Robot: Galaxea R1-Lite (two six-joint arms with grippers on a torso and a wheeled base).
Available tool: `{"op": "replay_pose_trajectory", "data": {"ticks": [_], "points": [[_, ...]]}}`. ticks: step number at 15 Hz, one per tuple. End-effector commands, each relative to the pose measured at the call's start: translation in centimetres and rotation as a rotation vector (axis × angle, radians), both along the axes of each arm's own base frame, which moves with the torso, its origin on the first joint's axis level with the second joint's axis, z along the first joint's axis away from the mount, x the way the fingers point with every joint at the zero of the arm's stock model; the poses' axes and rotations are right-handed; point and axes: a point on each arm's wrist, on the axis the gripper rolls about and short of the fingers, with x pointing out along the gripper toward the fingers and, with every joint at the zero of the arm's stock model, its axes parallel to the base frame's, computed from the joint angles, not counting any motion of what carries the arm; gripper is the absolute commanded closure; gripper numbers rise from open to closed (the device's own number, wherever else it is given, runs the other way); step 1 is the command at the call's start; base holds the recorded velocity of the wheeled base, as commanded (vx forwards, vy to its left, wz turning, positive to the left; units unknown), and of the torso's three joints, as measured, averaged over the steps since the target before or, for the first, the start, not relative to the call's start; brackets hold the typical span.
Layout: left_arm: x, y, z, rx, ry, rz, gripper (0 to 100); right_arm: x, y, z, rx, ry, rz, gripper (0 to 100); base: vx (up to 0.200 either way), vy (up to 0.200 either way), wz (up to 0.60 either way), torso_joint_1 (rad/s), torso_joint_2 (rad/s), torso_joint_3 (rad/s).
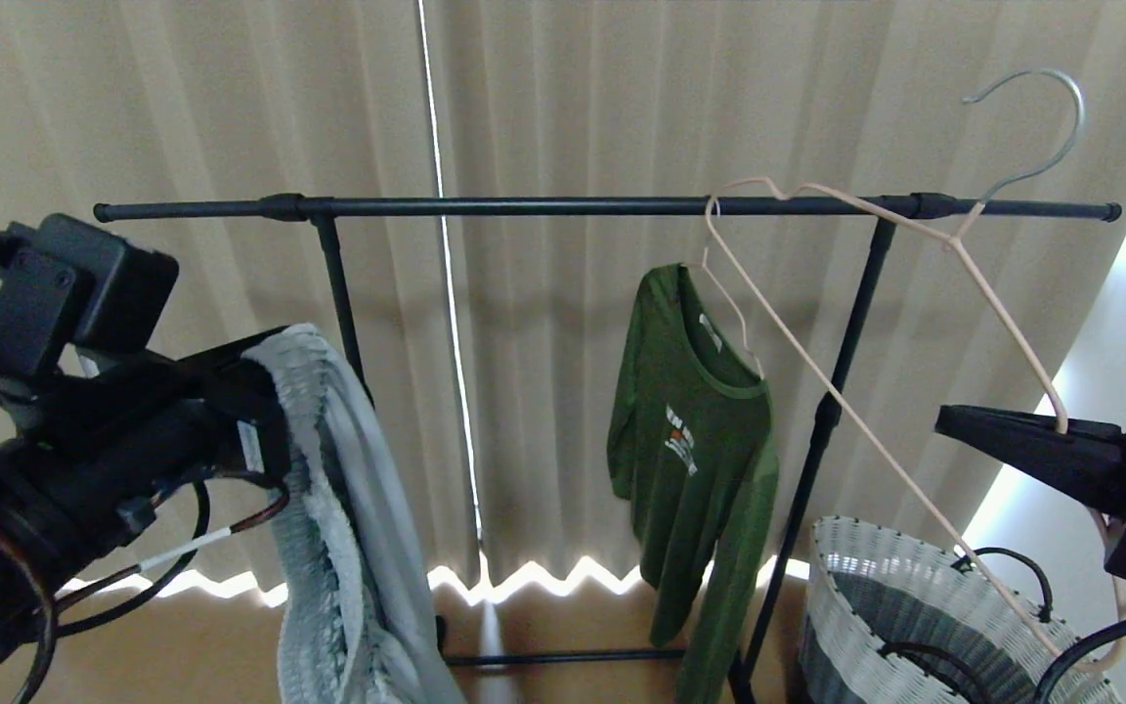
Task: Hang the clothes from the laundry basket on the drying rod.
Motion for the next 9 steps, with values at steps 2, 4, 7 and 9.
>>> {"op": "replay_pose_trajectory", "data": {"ticks": [2,4,7,9], "points": [[3.5,-1.9,0.4,0.005,0.013,0.083,100,0.4,0.9,-0.2,0.008,-0.001,0.081,100,0.0,0.0,0.0,0.0,0.0,0.0],[4.8,-2.5,1.5,-0.006,0.01,0.111,100,0.7,2.1,-0.7,0.004,0.024,0.153,100,0.0,0.0,0.0,0.0,0.0,0.0],[6.4,-3.3,3.2,-0.05,0.051,0.126,100,0.6,4.2,-2.6,-0.008,0.069,0.278,100,0.0,0.0,0.0,0.0,0.0,0.0],[8.2,-4.1,3.6,-0.087,0.079,0.2,100,0.3,5.0,-3.7,0.001,0.07,0.37,100,0.0,0.0,0.0,0.0,0.0,0.0]]}}
